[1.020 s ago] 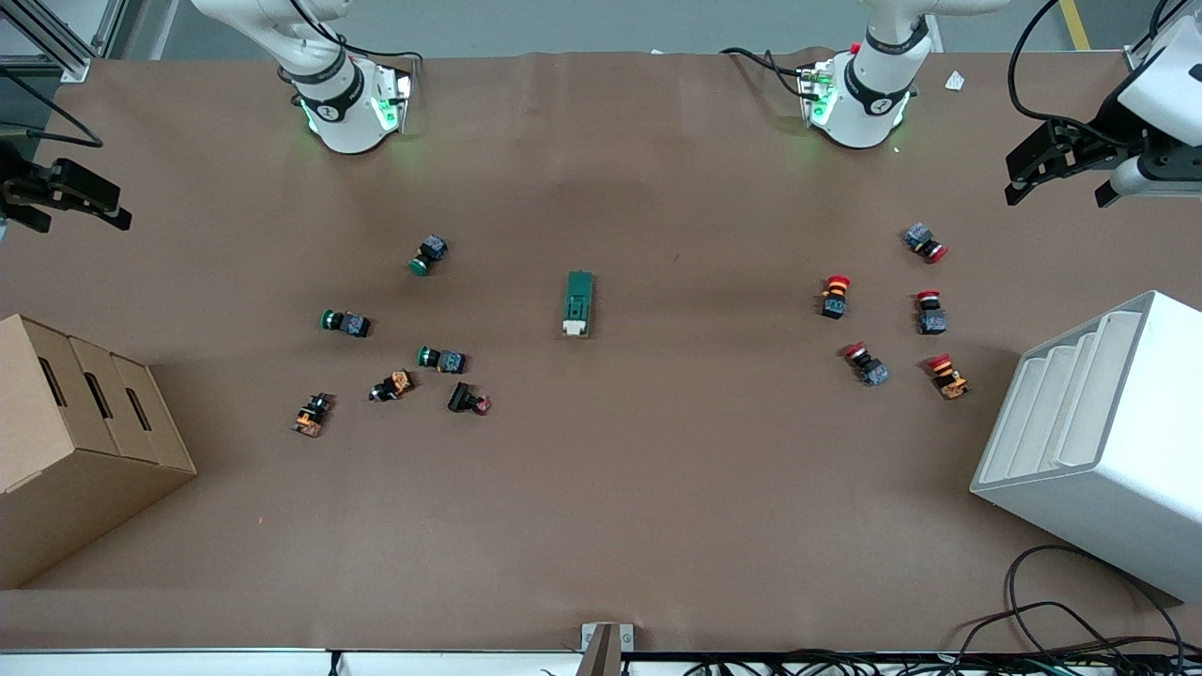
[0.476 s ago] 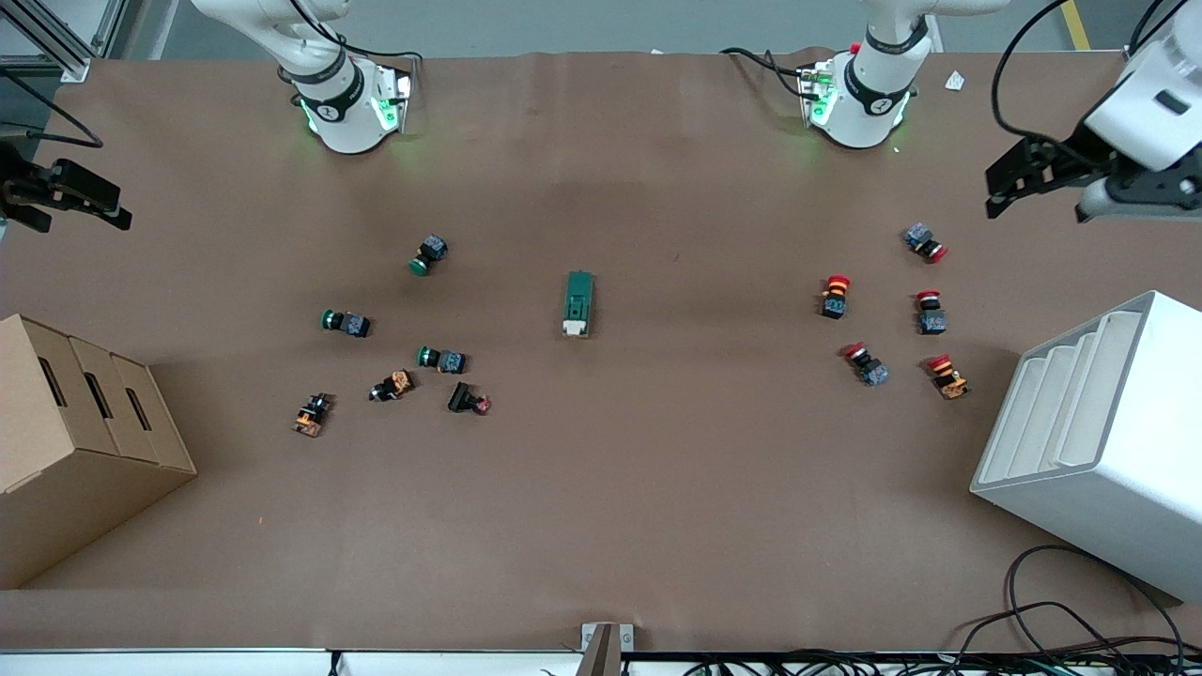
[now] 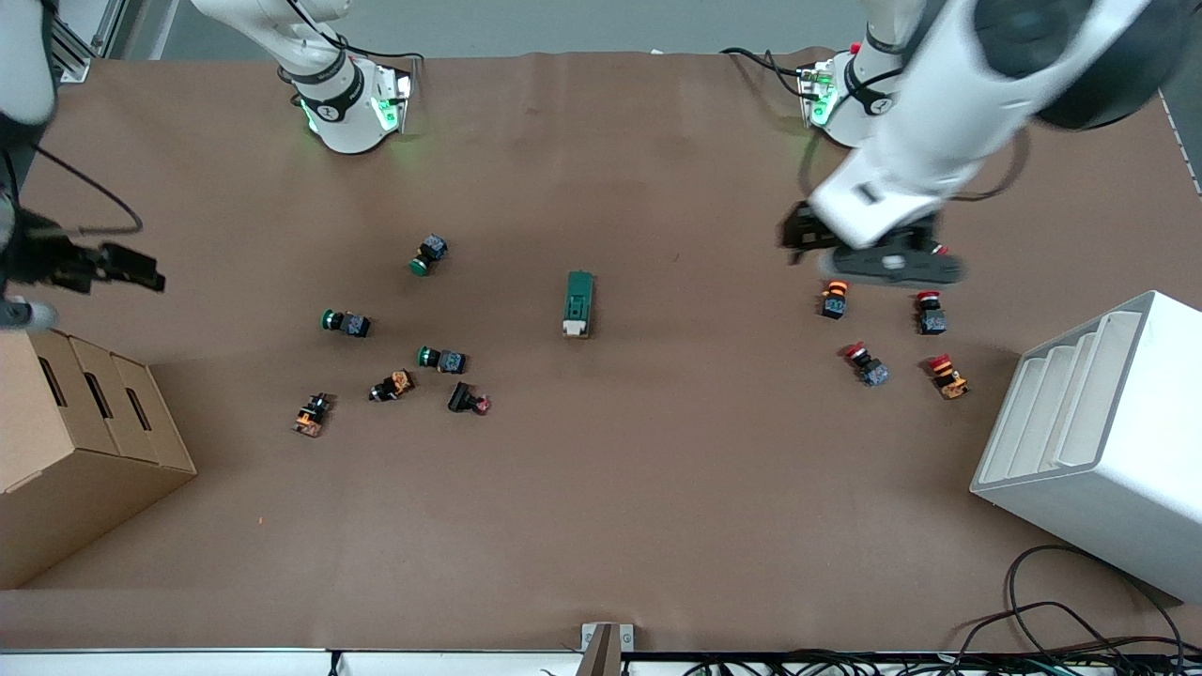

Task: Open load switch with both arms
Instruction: 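Move the left gripper above the green switch while the right gripper approaches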

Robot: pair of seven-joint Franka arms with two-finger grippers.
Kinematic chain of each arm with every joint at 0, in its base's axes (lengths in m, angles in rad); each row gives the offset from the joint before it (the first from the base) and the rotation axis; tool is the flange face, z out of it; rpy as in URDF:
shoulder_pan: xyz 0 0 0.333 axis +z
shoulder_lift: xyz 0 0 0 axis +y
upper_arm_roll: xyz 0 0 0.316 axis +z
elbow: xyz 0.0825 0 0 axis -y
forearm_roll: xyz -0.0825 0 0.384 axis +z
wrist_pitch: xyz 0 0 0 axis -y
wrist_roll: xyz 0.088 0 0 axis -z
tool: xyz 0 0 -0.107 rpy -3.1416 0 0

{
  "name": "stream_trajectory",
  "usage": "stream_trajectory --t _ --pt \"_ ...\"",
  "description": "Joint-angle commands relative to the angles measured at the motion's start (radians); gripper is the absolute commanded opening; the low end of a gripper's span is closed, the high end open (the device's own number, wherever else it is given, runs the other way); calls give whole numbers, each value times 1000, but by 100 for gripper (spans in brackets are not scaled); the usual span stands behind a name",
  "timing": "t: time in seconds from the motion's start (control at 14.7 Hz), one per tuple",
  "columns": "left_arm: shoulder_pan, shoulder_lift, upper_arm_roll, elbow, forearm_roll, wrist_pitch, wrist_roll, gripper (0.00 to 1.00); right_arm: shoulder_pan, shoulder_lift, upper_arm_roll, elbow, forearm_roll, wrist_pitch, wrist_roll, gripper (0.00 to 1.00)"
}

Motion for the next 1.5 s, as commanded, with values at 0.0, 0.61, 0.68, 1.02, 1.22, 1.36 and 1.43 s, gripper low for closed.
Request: stream_trajectory --t 0.0,0.61,0.68,1.02,1.22,1.36,1.43 --pt "-97 30 -22 -90 45 150 -231 100 43 59 4 37 19 5 69 100" --pt "-401 241 -23 -162 387 359 -880 100 207 228 6 28 42 210 730 100" --pt "-422 249 -23 -189 425 413 -957 100 225 237 7 27 45 221 839 100" --pt "-522 356 -23 -208 706 487 -1340 99 386 320 7 36 165 255 1325 100" --pt "-571 433 -23 -208 925 507 -1557 99 472 392 9 45 200 290 1571 100" --pt "-587 481 -23 -208 1065 507 -1645 99 537 483 9 114 206 293 1733 100" --pt "-606 498 -23 -208 1129 507 -1678 99 566 528 9 152 206 298 1805 100"
